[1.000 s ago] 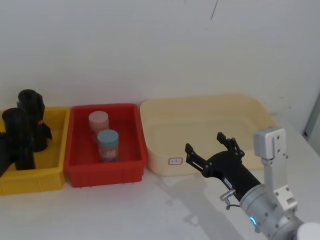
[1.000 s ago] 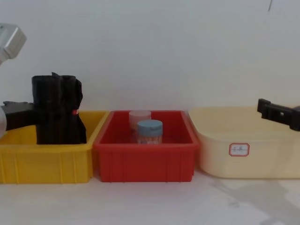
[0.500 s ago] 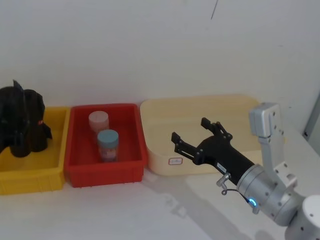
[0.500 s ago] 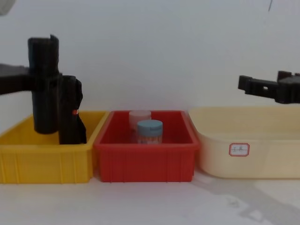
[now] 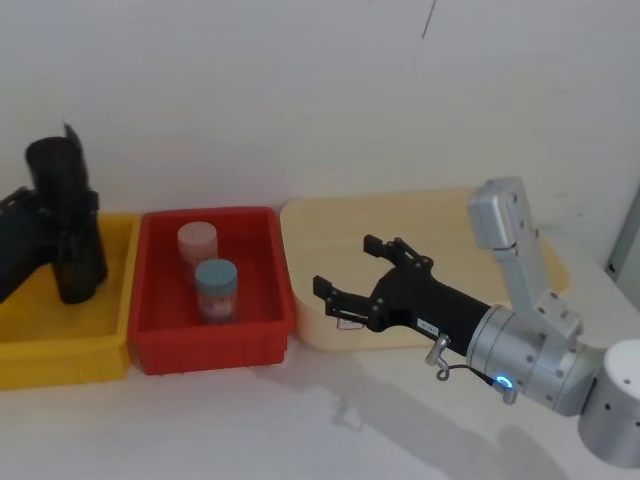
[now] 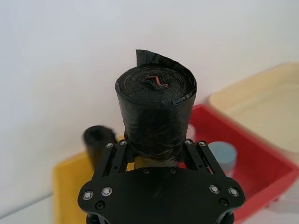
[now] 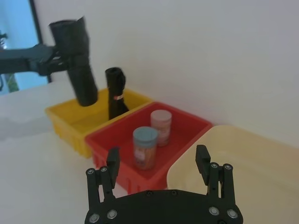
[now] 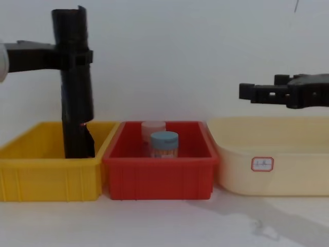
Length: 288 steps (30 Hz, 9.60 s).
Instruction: Pick up the garbage bag with the one hand and transfer it to the other hand.
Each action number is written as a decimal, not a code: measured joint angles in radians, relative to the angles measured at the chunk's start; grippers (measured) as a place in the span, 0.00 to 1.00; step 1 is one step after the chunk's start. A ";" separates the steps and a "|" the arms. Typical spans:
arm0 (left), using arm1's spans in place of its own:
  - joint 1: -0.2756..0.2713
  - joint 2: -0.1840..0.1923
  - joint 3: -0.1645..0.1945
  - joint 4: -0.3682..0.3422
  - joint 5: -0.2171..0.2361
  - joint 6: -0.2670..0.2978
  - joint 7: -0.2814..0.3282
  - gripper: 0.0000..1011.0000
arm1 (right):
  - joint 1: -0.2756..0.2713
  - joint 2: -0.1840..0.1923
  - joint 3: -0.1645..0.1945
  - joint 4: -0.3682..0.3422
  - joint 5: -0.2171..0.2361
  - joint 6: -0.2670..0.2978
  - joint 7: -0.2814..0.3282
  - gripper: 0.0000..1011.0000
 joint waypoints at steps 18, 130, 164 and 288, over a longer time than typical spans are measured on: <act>-0.091 -0.039 0.059 0.090 -0.137 0.042 -0.205 0.45 | 0.093 0.010 -0.050 0.070 0.029 0.022 0.080 0.99; -0.204 -0.065 0.173 0.226 -0.337 0.014 -0.438 0.99 | 0.284 -0.138 -0.144 0.333 0.124 0.013 -0.024 0.53; 0.041 0.023 0.002 -0.059 -0.322 -0.015 -0.096 0.99 | 0.352 -0.137 -0.091 0.444 0.041 -0.006 -0.171 0.99; 0.081 0.044 -0.018 -0.103 -0.295 -0.007 -0.012 0.99 | 0.618 -0.314 -0.423 0.858 -0.236 -0.269 0.107 0.99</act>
